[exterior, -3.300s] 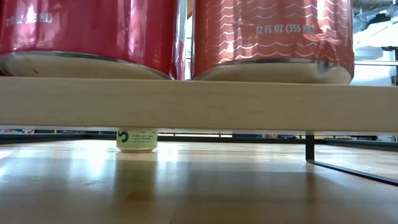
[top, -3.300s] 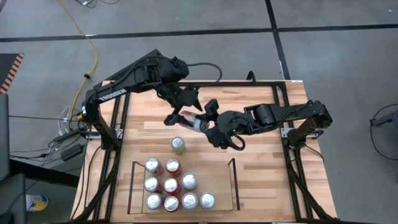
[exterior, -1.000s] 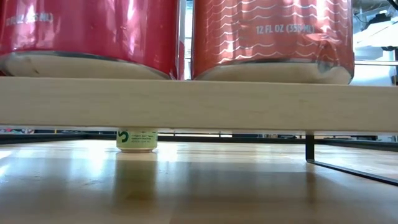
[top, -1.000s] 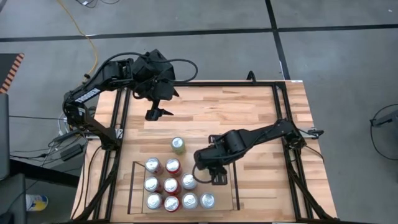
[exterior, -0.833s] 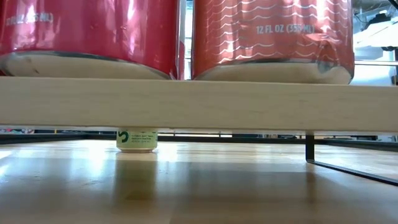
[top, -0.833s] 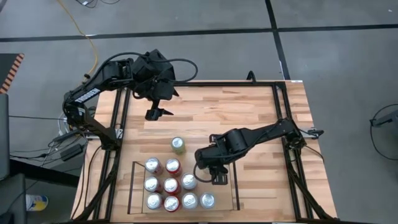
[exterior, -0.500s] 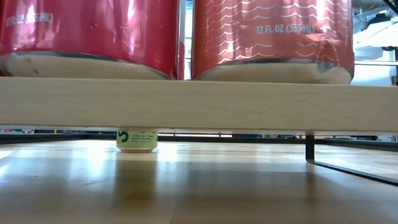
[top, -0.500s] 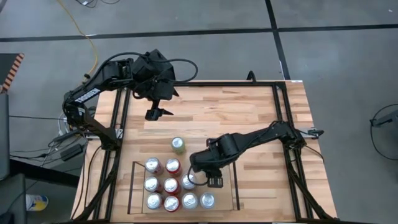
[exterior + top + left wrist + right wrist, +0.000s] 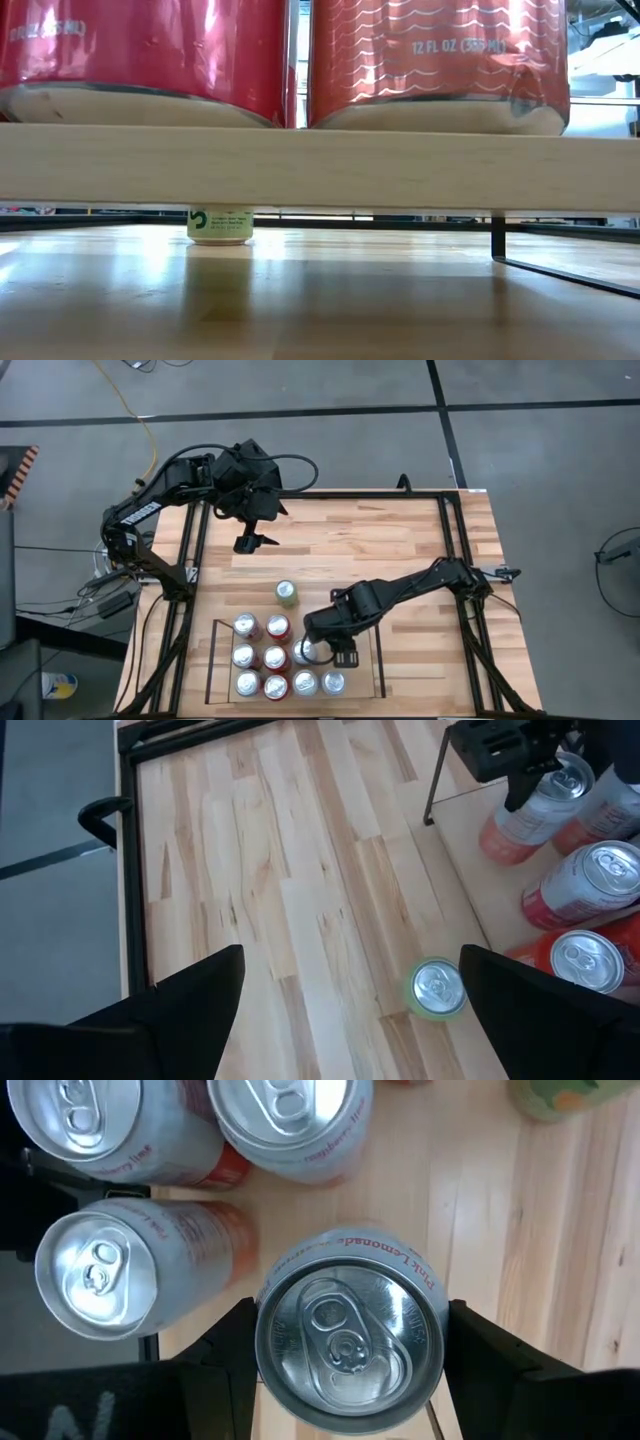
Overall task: Place canned beverage on shelf
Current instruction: Put the pink soda can on the shelf aligned with the other pink soda can
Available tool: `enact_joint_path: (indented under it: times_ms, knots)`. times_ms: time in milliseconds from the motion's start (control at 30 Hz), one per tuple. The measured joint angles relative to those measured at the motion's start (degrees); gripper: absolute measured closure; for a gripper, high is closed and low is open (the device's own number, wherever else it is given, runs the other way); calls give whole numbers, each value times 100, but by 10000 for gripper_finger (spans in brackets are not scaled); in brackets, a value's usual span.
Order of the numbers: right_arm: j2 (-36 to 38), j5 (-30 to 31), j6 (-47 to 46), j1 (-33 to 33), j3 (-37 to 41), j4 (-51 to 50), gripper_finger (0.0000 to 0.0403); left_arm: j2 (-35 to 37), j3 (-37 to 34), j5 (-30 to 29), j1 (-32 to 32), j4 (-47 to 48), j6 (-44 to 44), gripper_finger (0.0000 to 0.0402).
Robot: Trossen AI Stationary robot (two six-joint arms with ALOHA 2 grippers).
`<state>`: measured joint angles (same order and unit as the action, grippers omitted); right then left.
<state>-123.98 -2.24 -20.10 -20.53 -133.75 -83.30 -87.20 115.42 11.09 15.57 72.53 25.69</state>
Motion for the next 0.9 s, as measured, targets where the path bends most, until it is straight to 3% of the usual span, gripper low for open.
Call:
enact_joint_path:
  times_ms: [900]
  knots:
    - [-11, 61, 111, -122, 0, 93, 177, 0, 0, 0, 0, 0, 0, 47]
